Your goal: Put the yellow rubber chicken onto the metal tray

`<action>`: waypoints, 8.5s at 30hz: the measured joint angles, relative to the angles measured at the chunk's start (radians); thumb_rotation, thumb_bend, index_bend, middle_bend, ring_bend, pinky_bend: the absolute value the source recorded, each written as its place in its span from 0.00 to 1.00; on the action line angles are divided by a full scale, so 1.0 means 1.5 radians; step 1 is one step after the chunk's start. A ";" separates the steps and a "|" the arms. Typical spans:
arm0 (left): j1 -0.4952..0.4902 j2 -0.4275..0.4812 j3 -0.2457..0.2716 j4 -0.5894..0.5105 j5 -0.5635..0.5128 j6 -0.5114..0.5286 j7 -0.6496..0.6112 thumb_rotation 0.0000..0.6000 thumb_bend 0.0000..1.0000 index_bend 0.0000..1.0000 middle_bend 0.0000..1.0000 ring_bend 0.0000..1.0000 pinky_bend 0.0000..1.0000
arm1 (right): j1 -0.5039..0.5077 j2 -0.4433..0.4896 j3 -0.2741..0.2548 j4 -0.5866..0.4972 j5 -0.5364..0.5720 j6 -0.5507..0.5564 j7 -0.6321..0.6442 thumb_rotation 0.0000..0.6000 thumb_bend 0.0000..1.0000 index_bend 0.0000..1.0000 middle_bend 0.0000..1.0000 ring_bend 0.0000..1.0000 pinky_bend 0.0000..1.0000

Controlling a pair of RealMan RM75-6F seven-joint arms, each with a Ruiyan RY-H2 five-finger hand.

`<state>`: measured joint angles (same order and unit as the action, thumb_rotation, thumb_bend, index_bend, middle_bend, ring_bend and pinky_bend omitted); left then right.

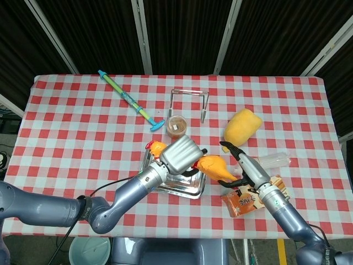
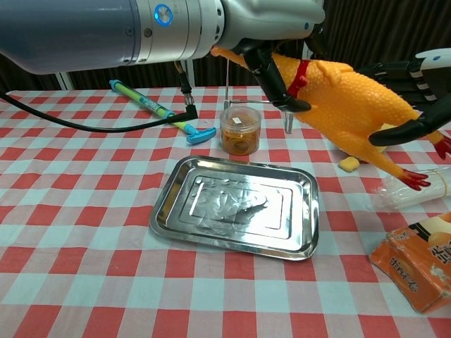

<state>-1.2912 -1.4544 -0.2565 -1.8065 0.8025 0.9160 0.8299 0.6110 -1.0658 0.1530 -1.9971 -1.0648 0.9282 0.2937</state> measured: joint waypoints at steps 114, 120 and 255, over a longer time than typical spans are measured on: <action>0.000 -0.109 0.035 0.098 0.072 0.091 0.039 1.00 0.65 0.61 0.69 0.62 0.72 | 0.020 0.020 0.031 0.049 0.034 -0.126 -0.054 1.00 0.15 0.00 0.06 0.02 0.17; 0.000 -0.115 0.034 0.098 0.069 0.085 0.039 1.00 0.65 0.61 0.69 0.62 0.72 | 0.023 0.014 0.036 0.052 0.041 -0.121 -0.051 1.00 0.15 0.01 0.08 0.08 0.19; 0.510 0.076 0.152 0.102 0.337 0.339 -0.378 1.00 0.11 0.15 0.16 0.10 0.11 | -0.219 -0.004 -0.010 0.271 -0.191 0.210 -0.012 1.00 0.23 0.00 0.00 0.00 0.00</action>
<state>-0.5255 -1.3406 -0.0281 -1.6535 1.3076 1.4241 0.2627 0.2820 -1.0714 0.1383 -1.5908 -1.3509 1.2431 0.2764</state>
